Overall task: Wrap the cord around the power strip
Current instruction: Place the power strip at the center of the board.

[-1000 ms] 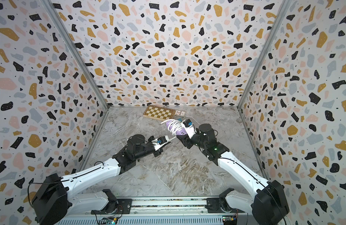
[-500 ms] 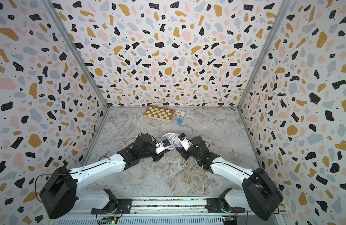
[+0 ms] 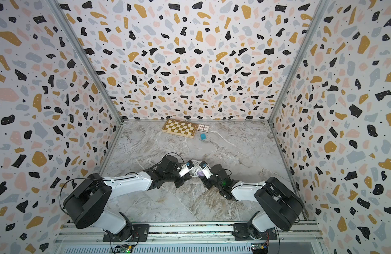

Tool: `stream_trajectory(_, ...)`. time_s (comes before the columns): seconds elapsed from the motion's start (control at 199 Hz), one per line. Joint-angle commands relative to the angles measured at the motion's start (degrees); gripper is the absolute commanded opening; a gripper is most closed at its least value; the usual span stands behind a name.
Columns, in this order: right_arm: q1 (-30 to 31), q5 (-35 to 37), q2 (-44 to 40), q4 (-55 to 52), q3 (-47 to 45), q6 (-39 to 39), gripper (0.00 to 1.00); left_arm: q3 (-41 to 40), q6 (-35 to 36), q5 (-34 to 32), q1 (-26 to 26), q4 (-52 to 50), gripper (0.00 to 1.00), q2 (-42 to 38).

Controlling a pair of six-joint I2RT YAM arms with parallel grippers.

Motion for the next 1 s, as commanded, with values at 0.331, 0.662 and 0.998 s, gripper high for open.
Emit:
stream_trajectory(0.331, 7.91, 10.74, 5.80, 6.36, -2.41, 5.24, 0.00, 1.05, -6.87, -3.65, 0.70, 6.01, 0.46, 3.13)
stream_trajectory(0.662, 13.32, 19.62, 8.91, 6.14, -3.03, 10.44, 0.00, 1.23, -18.86, -10.99, 0.76, -0.82, 0.69, -12.04)
stream_trajectory(0.998, 16.89, 24.88, 10.81, 4.04, -2.13, 12.61, 0.00, 5.96, -27.25, -0.68, 0.76, 4.86, 0.46, 0.45)
